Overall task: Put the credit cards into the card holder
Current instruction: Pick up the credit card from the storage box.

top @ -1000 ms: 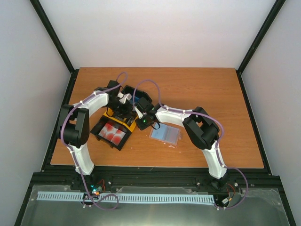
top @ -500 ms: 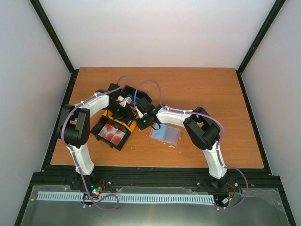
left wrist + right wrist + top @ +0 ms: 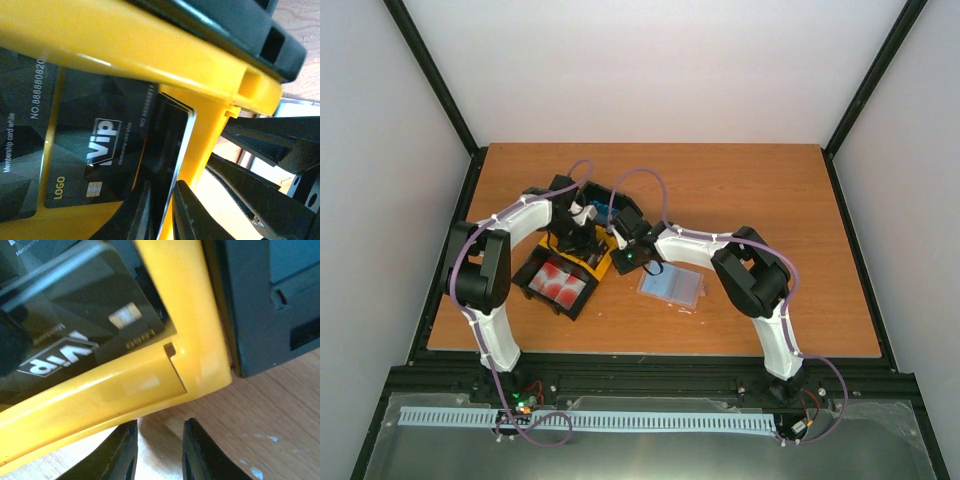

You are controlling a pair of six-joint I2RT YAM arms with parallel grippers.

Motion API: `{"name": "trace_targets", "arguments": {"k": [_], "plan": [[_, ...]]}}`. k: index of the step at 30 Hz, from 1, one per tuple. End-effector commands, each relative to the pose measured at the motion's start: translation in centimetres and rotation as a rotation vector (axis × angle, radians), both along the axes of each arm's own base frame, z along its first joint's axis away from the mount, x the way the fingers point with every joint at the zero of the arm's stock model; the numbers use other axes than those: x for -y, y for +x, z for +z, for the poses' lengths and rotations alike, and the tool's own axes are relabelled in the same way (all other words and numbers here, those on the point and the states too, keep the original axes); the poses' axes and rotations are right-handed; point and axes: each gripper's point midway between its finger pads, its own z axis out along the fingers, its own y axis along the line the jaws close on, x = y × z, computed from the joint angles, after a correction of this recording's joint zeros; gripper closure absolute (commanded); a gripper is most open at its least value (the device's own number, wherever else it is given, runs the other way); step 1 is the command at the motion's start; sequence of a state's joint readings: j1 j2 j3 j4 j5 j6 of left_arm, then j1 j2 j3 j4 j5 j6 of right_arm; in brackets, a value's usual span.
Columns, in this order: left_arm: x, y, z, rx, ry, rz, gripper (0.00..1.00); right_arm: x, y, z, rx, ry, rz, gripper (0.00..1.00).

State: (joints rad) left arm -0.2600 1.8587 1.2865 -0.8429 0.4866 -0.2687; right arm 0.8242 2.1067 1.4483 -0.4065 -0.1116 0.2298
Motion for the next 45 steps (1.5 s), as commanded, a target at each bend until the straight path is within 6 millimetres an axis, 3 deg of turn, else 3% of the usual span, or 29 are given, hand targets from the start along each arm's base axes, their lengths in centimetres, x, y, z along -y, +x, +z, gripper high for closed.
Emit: {"name": "trace_targets", "arguments": {"k": [1, 17, 24, 33, 45], "plan": [[-0.1, 0.8, 1.6, 0.049, 0.028, -0.028, 0.86, 0.6, 0.6, 1.2, 0.026, 0.013, -0.032, 0.73], [-0.5, 0.9, 2.5, 0.065, 0.051, -0.046, 0.89, 0.7, 0.7, 1.0, 0.021, 0.008, -0.043, 0.73], [-0.9, 0.8, 2.7, 0.069, 0.073, -0.041, 0.99, 0.7, 0.7, 1.0, 0.022, 0.008, -0.042, 0.73], [-0.9, 0.9, 3.5, 0.078, 0.072, -0.037, 0.98, 0.8, 0.6, 0.9, 0.019, 0.004, -0.04, 0.73], [-0.8, 0.4, 3.1, 0.057, 0.064, -0.04, 0.93, 0.9, 0.5, 0.9, 0.02, 0.005, -0.038, 0.73]]}}
